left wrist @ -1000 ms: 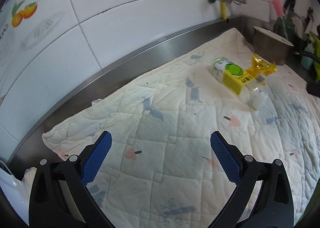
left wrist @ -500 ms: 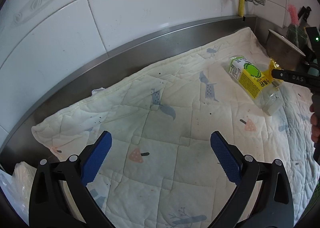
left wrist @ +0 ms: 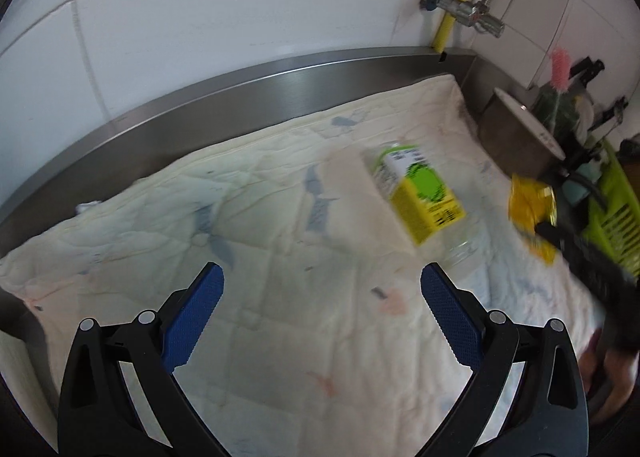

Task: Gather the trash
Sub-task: 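Grasp the yellow wrapper with the right tool while the left tool grasps the juice bottle, then carry the wrapper into the basket with the right tool while the left tool drops the bottle in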

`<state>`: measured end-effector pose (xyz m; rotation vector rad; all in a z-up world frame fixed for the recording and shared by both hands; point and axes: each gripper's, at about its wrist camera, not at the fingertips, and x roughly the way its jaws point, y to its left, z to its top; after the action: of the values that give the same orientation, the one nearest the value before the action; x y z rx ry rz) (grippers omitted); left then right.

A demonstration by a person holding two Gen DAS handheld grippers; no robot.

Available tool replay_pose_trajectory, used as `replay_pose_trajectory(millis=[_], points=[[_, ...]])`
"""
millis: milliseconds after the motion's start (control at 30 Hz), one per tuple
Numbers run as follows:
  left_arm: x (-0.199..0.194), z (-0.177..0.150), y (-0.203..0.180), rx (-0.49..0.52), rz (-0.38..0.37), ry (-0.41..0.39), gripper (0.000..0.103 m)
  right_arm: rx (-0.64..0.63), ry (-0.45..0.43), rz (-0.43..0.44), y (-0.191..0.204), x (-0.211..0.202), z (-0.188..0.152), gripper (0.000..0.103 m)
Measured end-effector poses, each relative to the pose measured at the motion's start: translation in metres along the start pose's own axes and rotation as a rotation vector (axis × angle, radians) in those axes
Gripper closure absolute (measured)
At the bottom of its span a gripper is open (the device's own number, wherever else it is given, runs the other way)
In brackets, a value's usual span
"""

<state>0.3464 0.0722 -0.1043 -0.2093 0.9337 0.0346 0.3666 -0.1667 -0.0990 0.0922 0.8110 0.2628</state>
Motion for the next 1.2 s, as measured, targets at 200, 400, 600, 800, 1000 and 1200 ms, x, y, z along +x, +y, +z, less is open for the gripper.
replay_pose_trajectory(millis=[200, 400, 600, 800, 1000, 1200], points=[[0.033, 0.028, -0.039, -0.044, -0.078, 0.043, 0.005, -0.019, -0.035, -0.036, -0.009, -0.06, -0.041, 0.075], [0.082, 0.046, -0.069, -0.103, -0.095, 0.135, 0.007, 0.029, -0.029, -0.064, -0.024, -0.094, -0.076, 0.075], [0.126, 0.051, -0.086, -0.15, -0.068, 0.219, 0.019, 0.085, -0.012, -0.093, -0.038, -0.112, -0.096, 0.075], [0.146, 0.046, -0.089, -0.159, -0.076, 0.261, 0.037, 0.117, -0.017, -0.123, -0.047, -0.135, -0.113, 0.075], [0.125, 0.04, -0.082, -0.147, -0.132, 0.246, 0.042, 0.135, -0.005, -0.16, -0.05, -0.156, -0.139, 0.075], [0.082, 0.024, -0.079, -0.078, -0.198, 0.216, 0.046, 0.199, 0.016, -0.193, -0.063, -0.182, -0.177, 0.075]])
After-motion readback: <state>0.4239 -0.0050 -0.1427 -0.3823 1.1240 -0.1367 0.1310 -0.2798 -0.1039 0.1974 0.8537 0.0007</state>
